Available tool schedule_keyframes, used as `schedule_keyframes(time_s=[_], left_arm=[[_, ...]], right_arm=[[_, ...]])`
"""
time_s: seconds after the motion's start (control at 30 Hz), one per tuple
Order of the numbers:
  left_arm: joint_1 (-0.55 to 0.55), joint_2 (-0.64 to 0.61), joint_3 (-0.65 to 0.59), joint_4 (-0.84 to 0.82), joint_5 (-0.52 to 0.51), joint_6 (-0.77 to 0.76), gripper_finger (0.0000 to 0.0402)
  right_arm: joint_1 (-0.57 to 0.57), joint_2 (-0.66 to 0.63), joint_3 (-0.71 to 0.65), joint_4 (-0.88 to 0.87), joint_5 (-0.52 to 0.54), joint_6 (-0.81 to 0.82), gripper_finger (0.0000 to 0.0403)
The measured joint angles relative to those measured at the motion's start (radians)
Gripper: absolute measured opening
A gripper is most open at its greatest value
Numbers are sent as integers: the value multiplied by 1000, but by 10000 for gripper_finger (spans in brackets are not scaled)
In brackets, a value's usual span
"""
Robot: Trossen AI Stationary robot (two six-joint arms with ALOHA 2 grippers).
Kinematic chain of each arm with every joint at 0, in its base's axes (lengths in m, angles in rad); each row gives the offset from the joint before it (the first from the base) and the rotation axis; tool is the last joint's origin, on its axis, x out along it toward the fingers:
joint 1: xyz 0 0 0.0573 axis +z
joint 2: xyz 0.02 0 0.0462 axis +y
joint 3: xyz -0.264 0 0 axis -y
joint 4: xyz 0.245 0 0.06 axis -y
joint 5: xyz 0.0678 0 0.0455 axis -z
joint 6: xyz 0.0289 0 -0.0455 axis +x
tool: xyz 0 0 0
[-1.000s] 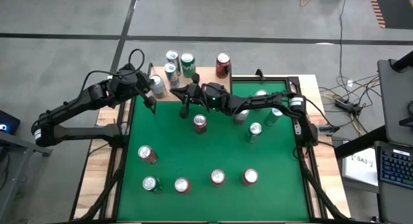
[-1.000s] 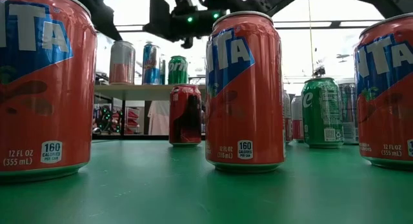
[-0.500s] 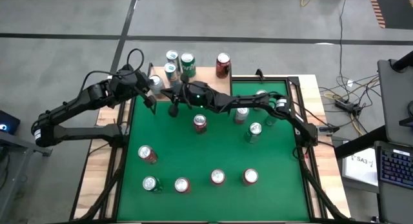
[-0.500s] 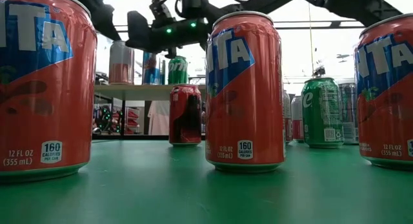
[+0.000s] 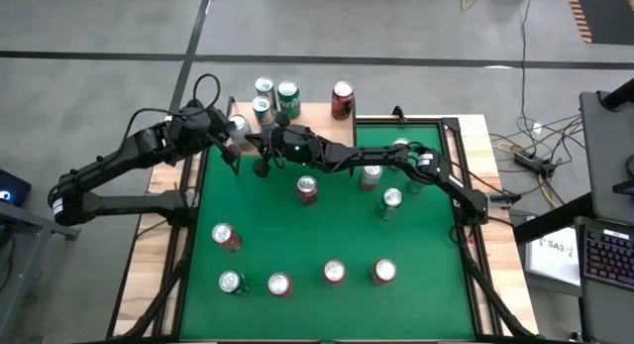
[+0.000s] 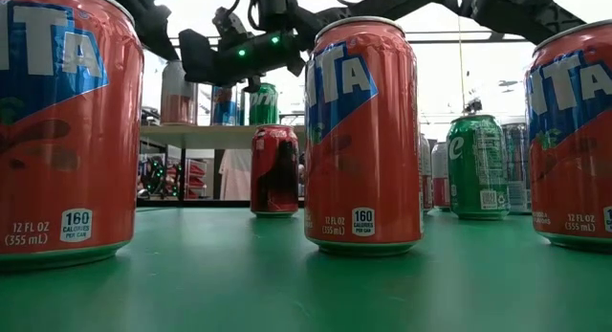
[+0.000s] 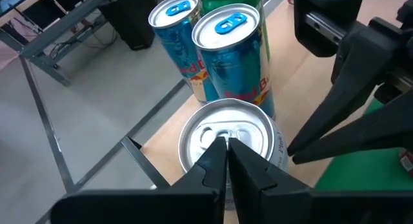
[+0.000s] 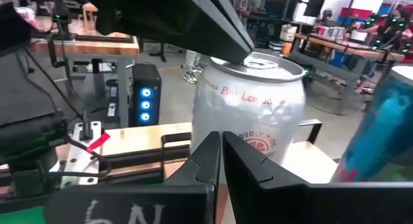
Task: Place canned beverage on shelf
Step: Put the green can on the shelf
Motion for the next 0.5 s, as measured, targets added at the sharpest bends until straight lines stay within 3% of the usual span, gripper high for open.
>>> schedule_keyframes(time_s=[0.5], left_arm=[[0, 1, -1, 37, 7, -95, 0]], right_arm=[[0, -5, 4, -11, 65, -12, 12]])
